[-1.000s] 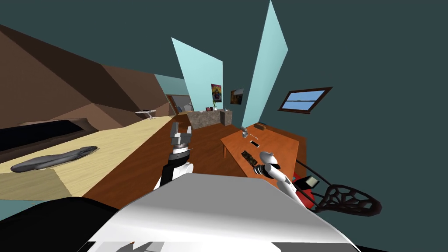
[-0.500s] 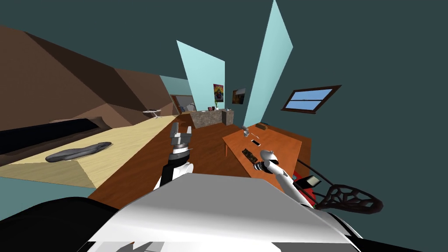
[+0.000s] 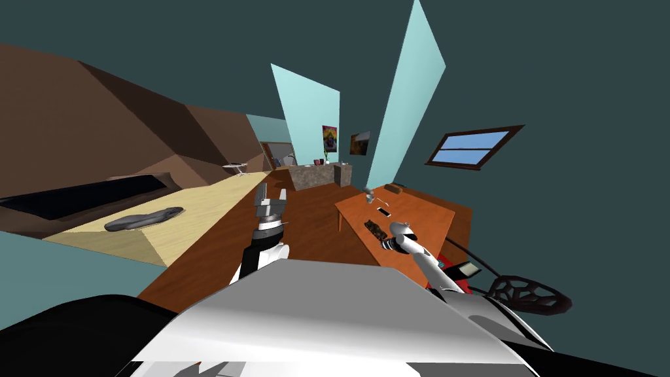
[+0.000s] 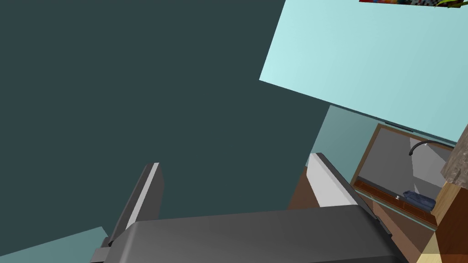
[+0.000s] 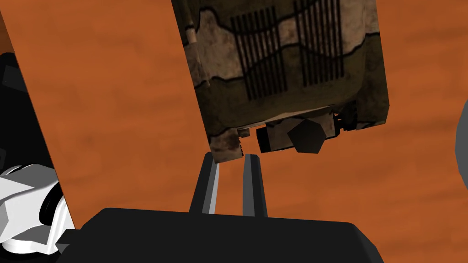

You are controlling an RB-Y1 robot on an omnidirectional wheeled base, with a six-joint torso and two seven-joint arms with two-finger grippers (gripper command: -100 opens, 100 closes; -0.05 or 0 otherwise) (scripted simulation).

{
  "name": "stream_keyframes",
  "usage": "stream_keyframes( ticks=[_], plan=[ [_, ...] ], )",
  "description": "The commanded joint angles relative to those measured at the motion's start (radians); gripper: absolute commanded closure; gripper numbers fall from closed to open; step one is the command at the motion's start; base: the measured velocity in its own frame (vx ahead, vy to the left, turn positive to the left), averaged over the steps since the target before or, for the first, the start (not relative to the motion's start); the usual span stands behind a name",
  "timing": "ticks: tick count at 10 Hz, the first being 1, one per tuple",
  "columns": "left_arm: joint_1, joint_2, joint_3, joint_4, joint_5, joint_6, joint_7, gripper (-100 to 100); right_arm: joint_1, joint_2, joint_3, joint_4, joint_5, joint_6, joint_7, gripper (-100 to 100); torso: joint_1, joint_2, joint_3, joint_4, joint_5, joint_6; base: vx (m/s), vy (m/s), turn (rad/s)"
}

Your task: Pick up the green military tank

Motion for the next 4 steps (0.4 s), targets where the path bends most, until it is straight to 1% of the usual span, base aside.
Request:
stream_keyframes(
  ticks=[1, 2, 3, 4],
  plan=[
    [0.0, 0.0, 0.0, 0.0, 0.0, 0.0, 0.0, 0, -0.049, -0.041, 0.038, 0.05, -0.031, -0.024, -0.023, 100, 0.0, 0.0, 0.0, 0.0, 0.0, 0.0, -0.089, 0.019, 0.079],
    [0.0, 0.0, 0.0, 0.0, 0.0, 0.0, 0.0, 0, -0.049, -0.041, 0.038, 0.079, -0.031, -0.024, -0.023, 100, 0.001, 0.0, 0.0, 0.001, 0.0, -0.001, -0.072, 0.015, 0.06],
    [0.0, 0.0, 0.0, 0.0, 0.0, 0.0, 0.0, 0, -0.047, -0.032, 0.036, 0.057, -0.021, -0.022, -0.027, 100, 0.001, 0.0, 0.0, 0.0, 0.0, 0.001, -0.027, 0.005, -0.003],
    [0.0, 0.0, 0.0, 0.0, 0.0, 0.0, 0.0, 0, -0.047, -0.033, 0.036, 0.062, -0.022, -0.023, -0.028, 0, 0.001, -0.002, -0.001, 0.0, 0.0, 0.0, -0.006, 0.001, -0.004]
  ],
)
